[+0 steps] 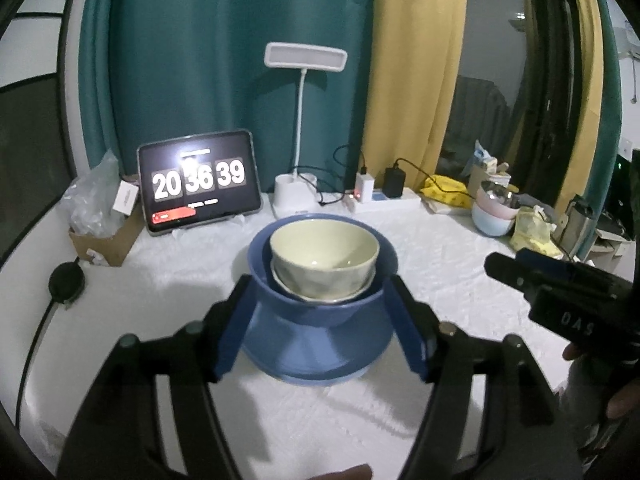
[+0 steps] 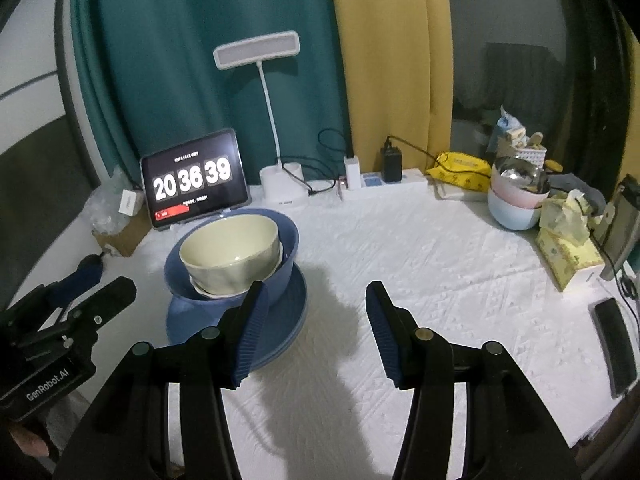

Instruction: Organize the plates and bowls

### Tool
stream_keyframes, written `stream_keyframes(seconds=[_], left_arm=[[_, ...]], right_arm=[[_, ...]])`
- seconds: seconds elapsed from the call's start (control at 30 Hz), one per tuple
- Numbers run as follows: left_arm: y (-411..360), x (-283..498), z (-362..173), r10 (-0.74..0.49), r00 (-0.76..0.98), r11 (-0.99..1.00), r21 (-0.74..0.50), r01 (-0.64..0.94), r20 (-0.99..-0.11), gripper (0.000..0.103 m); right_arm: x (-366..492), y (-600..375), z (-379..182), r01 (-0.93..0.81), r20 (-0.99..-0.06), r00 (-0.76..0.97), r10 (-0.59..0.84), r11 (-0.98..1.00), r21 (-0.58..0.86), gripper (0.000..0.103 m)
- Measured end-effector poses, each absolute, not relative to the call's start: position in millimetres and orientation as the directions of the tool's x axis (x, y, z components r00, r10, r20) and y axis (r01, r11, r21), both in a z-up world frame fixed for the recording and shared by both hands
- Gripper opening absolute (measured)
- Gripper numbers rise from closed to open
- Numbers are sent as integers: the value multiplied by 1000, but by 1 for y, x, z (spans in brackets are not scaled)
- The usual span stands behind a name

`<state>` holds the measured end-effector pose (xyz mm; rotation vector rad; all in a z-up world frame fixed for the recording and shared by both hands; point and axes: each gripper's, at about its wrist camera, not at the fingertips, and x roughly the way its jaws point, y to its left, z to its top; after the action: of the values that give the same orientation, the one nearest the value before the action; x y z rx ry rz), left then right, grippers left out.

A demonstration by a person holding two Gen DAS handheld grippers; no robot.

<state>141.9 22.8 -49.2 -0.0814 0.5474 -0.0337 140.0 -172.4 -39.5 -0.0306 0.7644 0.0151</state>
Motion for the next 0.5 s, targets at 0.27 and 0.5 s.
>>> stream_keyframes(seconds=[0.27,0.5], left_arm=[[18,120,-28,-39,885,997,-76,4,-463,76],[14,108,-11,-27,908,998,-61,2,-419,77]], right_arm=[[121,-174,-18,-25,-655,755,3,999,-25,54],[111,-177,-2,-25,-627,779,2,999,-28,54]])
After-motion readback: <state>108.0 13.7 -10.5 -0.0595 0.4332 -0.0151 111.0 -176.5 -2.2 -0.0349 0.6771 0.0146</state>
